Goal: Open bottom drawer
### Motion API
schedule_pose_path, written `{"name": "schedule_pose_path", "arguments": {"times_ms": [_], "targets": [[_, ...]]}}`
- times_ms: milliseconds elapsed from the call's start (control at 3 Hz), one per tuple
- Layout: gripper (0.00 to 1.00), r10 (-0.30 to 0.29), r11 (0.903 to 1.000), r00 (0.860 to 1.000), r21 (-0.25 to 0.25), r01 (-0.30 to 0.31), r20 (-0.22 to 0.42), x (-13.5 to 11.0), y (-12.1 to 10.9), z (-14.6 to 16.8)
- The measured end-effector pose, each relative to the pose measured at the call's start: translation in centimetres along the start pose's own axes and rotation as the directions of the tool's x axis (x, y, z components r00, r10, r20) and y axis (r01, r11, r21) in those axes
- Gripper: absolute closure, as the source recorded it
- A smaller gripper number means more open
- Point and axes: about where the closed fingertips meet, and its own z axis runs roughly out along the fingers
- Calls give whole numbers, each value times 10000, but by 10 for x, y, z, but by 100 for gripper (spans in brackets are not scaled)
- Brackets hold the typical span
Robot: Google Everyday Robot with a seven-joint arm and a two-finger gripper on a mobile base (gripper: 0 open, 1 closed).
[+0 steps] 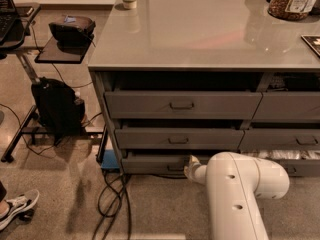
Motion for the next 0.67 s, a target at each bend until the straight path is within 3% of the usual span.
{"name": "schedule_pose_path", "arguments": {"times_ms": [667], "targets": [[100,-7,10000,10000,-24,7,-4,-1,-1,-1]]}}
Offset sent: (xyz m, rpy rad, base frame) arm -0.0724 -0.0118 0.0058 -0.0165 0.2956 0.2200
